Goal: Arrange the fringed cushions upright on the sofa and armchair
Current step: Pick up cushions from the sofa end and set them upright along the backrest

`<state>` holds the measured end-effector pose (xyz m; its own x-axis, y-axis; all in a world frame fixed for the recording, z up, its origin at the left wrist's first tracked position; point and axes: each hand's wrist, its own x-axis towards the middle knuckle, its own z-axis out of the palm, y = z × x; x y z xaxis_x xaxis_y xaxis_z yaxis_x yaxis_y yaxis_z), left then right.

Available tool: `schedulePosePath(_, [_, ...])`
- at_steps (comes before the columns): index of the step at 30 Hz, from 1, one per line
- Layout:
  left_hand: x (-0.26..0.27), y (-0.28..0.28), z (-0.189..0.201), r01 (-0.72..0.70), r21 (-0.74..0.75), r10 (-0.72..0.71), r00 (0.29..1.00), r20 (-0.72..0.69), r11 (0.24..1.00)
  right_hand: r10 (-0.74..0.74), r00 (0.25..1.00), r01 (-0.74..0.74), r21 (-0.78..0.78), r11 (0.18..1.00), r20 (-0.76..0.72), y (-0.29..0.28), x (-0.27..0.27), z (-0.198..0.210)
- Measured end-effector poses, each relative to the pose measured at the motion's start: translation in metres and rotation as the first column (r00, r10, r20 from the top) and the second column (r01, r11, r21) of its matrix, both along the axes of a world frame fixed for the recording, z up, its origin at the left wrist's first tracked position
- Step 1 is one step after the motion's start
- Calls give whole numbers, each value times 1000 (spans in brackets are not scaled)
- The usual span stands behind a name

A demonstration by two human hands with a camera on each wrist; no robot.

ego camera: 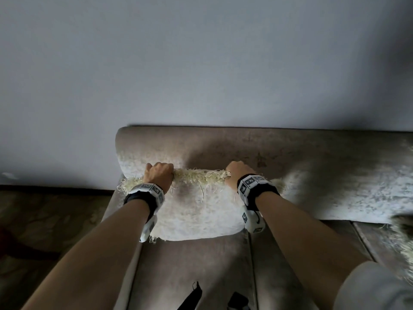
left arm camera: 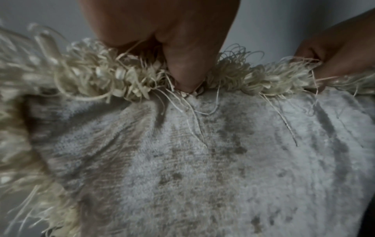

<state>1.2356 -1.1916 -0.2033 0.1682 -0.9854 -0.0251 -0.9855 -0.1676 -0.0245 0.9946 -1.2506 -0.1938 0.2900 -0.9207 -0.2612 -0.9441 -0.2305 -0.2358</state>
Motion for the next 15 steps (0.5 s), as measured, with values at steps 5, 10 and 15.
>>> schedulePosePath(5, [14, -27, -23, -42, -46, 40, 998, -49, 998, -61, 996, 67, -104, 992, 60, -25, 14, -13])
schedulePosePath(10, [27, -29, -55, -66, 29, 71, 973, -221, 997, -12, 1000, 14, -80, 997, 21, -26, 24, -39])
schedulePosePath(15, [17, -5, -88, 2, 37, 10, 947, -322, 999, 96, 992, -91, -69, 993, 84, -1, 33, -87])
